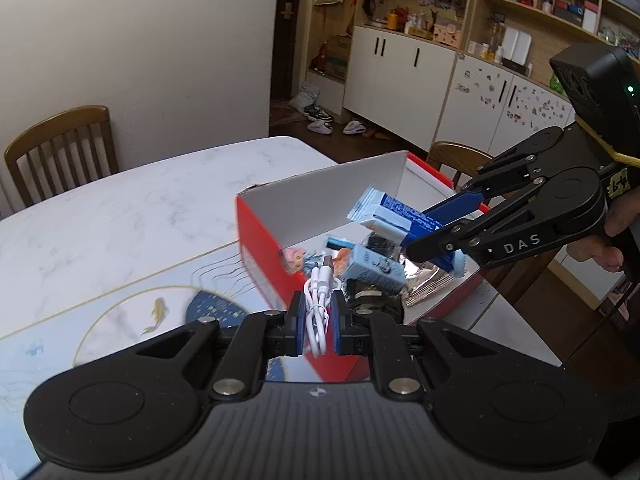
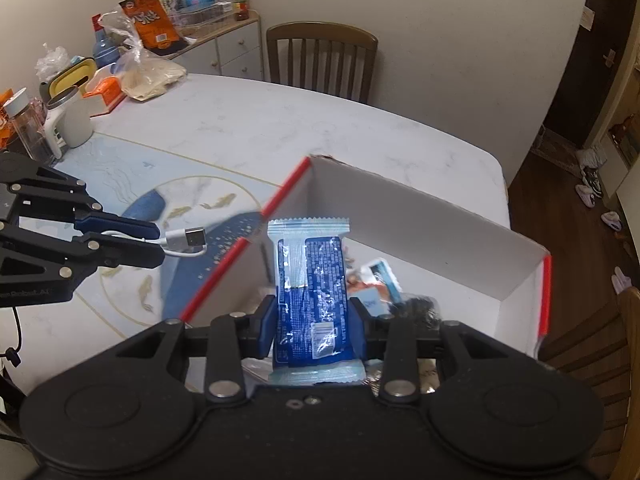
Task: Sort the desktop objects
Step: 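Lift the white cable and blue snack bar and carry them over the shoebox, then open the right tool to drop the snack bar while left tool releases the cable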
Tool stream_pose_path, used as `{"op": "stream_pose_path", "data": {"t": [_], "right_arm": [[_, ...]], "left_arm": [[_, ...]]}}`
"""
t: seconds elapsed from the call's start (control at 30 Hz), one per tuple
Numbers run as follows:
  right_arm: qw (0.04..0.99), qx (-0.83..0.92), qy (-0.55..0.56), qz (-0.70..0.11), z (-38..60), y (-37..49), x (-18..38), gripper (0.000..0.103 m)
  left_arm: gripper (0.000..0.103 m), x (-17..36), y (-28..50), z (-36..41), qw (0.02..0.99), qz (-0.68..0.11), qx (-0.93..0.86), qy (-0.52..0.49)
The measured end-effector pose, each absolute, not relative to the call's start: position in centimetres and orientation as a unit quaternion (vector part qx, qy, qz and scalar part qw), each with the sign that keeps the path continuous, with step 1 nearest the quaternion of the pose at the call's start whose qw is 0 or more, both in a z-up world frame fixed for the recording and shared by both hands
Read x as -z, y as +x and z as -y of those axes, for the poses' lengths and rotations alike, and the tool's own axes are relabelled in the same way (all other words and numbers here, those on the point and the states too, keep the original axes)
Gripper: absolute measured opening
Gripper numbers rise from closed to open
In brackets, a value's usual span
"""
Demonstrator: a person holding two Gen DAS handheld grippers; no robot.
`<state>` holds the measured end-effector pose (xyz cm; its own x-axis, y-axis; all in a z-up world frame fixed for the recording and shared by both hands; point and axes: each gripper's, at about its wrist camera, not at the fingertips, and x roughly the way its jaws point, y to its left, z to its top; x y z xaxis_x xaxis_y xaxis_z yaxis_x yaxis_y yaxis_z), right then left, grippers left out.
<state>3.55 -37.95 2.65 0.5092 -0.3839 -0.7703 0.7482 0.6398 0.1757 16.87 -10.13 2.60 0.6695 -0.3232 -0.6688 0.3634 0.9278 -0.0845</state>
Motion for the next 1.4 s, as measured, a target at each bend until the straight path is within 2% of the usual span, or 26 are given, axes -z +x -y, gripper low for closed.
{"op": "stream_pose_path", "data": {"t": [0.47,1.4], "right_arm": [[0.816,0.355,0.270,-0.369,40.6,0.0,0.3,0.036],[0.792,0.368,0.287,-0.393,45.4,-0.2,4.5,0.036]], "left_arm": [[0.011,-1.6,20.2,15.0,0.904,-0.374,0.201,0.047],[0.011,3.3,25.2,19.3,0.874,-0.430,0.202,0.106]]}}
